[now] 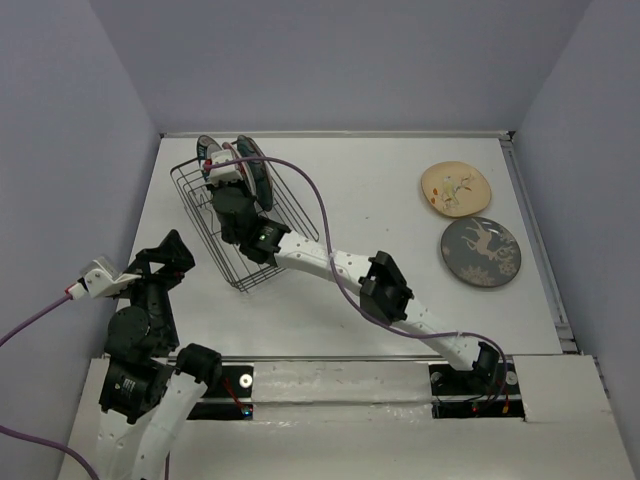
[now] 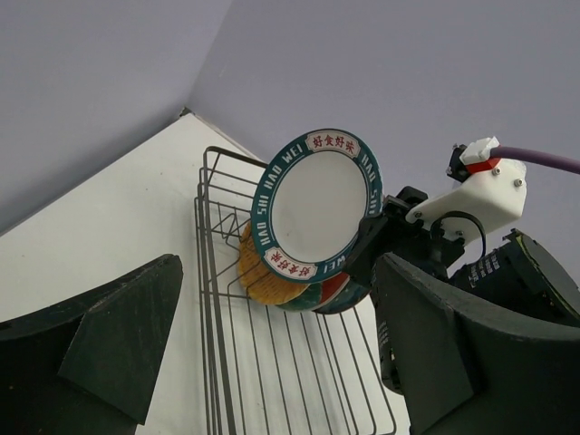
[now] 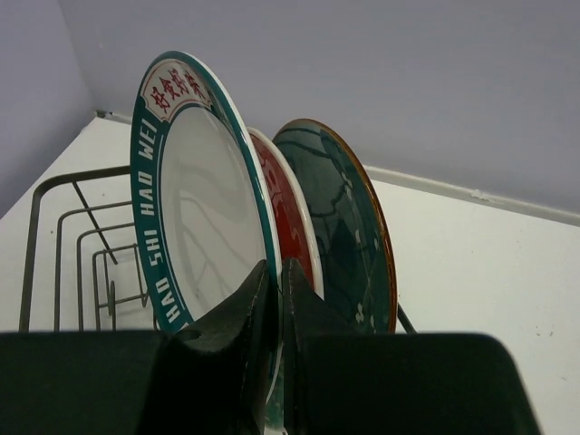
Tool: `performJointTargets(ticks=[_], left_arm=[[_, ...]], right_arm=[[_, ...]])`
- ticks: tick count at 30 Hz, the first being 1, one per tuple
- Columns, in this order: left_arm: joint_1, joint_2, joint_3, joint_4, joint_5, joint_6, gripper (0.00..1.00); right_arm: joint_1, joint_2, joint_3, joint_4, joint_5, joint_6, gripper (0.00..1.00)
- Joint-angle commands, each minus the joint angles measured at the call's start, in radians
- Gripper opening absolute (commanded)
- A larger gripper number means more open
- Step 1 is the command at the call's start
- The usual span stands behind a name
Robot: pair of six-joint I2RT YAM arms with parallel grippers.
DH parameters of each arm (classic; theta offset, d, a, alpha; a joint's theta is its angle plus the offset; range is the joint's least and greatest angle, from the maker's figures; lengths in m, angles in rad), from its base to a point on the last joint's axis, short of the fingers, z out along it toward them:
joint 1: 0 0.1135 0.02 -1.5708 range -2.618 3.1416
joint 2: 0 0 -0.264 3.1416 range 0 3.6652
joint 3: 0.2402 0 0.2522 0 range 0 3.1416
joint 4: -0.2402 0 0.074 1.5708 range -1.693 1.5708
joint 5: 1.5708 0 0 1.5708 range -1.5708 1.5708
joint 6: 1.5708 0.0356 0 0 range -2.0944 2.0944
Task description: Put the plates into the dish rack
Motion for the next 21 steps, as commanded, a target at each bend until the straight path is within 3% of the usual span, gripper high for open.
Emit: performJointTargets(ticks=[1, 5, 10, 16, 21], left_arm=[[-0.003, -0.003, 0.017, 0.047, -0.014, -0.006, 0.99], [-0.002, -0.004, 0.017, 0.050, -0.009, -0.003, 0.99], [-0.002, -0.003, 0.019, 0.050, -0.009, -0.003, 0.99], [-0.003, 0.007, 0.019, 0.053, -0.004, -0.004, 0.99], [-0.003, 0.010, 0.017, 0.055, 0.000, -0.004, 0.99]], right_arm=[[-0.005, 0.006, -0.008, 0.103, 0.041, -0.022, 0.07], [-0.005, 0.035, -0.011, 0.146, 0.083, -0.082, 0.07], [0.004, 0.066, 0.052, 0.311, 0.135, -0.308, 0.07], [0.013, -0.006, -0.037, 0.408, 0.166, -0.338, 0.07], [0.032, 0.038, 0.015, 0.465, 0.181, -0.401, 0.07]])
